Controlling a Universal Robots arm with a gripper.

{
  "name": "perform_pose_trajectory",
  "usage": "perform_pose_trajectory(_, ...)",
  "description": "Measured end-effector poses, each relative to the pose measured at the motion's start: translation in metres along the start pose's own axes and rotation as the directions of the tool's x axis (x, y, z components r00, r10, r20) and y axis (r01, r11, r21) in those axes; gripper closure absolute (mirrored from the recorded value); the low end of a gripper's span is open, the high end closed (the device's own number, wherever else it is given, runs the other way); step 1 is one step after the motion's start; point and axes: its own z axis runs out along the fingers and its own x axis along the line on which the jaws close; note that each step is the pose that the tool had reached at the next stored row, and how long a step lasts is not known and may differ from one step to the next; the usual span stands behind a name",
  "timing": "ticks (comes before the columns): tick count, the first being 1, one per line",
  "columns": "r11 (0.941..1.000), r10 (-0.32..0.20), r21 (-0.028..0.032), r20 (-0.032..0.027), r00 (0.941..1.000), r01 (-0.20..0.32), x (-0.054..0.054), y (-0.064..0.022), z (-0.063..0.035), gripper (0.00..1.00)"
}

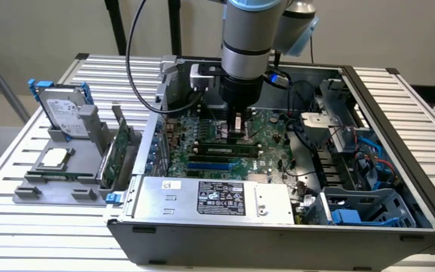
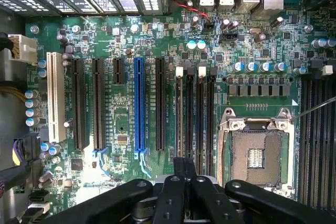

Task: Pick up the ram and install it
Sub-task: 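Press down the ram until it locks into place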

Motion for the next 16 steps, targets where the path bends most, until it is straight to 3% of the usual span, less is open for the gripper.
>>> perform_pose_trajectory(5, 1.0000, 0.000, 0.0000, -0.0002, 1.0000, 0.000, 0.000, 0.0000, 0.0008, 1.00)
perform_pose_trajectory(16, 1.0000, 0.000, -0.0006, -0.0010, 1.0000, 0.000, 0.000, 0.0000, 0.0184, 1.00)
